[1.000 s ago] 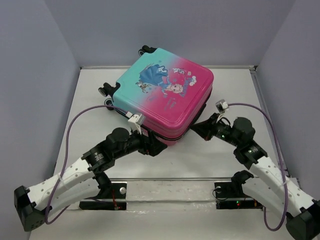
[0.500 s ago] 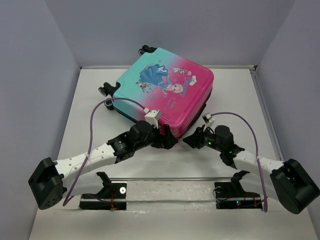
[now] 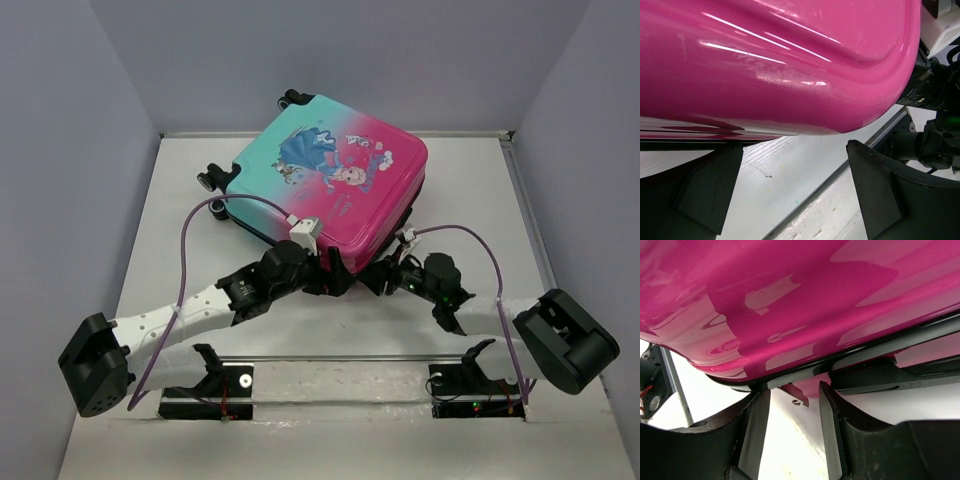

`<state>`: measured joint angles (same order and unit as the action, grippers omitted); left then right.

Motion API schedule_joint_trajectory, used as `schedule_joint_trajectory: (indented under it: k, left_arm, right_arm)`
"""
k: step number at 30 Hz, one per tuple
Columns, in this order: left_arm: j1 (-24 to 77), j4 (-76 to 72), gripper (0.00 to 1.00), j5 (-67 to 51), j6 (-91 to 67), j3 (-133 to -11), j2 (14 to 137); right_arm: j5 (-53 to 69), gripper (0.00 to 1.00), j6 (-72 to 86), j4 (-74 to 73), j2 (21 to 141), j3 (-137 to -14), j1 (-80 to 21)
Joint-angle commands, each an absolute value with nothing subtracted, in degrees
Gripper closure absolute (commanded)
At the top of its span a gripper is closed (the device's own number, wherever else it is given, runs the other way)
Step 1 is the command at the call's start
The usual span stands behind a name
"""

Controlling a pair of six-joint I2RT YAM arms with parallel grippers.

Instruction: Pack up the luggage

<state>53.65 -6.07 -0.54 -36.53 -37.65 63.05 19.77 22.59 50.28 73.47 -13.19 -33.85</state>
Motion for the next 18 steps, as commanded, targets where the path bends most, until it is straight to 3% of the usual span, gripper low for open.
schedule_joint_trajectory:
  k: [1,5,7,8,12,18]
  left_arm:
    - [53.0,-10.6,0.01,6.7,-35.3,-41.7,61.6]
    - [53.0,-10.5,0.01,7.2,-35.5,-42.1,61.5]
    - [53.0,-10.5,0.01,7.1,-35.5,-42.4,61.9]
    - [52.9,-10.5,0.01,7.0,-35.5,-42.9,62.0]
    - [52.7,-11.0,0.01,7.4,-35.3,-43.9,62.8]
    - [51.3,-11.9,0.01,7.1,-34.1,-48.0,65.6]
  right_arm:
    - [18.1,0.51,20.4,64.8,77.2,-12.5,-34.3]
    - [19.2,0.56,21.6,72.5,82.2,-12.3,-34.3]
    - [19.7,0.65,22.8,75.0,83.8,-12.2,-34.3]
    - [19.9,0.76,23.1,77.1,85.1,-12.1,-34.3]
    - [19.0,0.93,25.0,80.1,86.0,-11.4,-34.8]
    - [11.4,0.93,26.1,69.8,78.0,-8.9,-43.9]
